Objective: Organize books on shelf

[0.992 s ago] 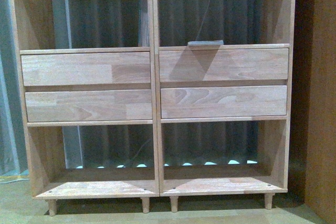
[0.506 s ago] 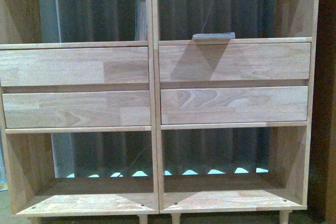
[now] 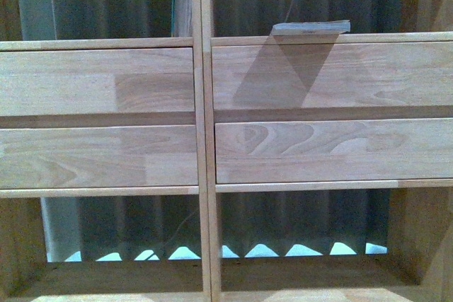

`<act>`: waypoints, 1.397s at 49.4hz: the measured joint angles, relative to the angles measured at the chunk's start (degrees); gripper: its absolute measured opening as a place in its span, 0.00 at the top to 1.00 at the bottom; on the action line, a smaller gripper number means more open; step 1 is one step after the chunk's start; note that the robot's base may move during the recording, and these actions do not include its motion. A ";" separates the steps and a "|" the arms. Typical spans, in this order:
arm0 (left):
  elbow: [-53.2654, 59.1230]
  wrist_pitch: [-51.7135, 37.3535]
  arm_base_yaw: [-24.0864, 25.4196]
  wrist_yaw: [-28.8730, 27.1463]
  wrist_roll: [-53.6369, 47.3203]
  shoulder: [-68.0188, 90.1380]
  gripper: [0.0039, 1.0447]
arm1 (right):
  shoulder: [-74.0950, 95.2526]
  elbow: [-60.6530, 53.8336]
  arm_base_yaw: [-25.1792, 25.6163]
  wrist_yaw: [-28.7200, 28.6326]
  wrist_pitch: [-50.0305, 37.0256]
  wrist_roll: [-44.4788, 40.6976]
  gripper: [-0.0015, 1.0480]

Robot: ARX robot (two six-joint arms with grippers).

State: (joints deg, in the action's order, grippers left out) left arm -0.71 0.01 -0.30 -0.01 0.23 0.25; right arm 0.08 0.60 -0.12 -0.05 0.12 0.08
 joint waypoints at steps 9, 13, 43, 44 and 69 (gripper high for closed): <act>0.00 0.00 0.00 0.02 0.00 0.00 0.06 | -0.02 0.00 0.00 0.00 0.00 0.00 0.07; 0.00 0.00 0.00 0.00 0.00 0.00 0.06 | -0.02 0.00 0.00 0.00 0.00 0.00 0.07; 0.00 0.00 0.00 0.02 0.00 0.00 0.06 | -0.02 0.00 0.00 0.07 0.00 0.00 0.07; 0.00 0.00 0.00 0.00 0.00 0.00 0.06 | -0.02 0.00 0.00 0.02 0.00 -0.02 0.07; 0.00 0.00 0.00 0.00 -0.02 -0.02 0.06 | -0.02 0.00 0.00 0.02 0.00 0.07 0.07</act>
State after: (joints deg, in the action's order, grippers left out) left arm -0.71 0.01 -0.30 -0.01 0.21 0.23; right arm 0.05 0.60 -0.12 -0.03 0.12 0.14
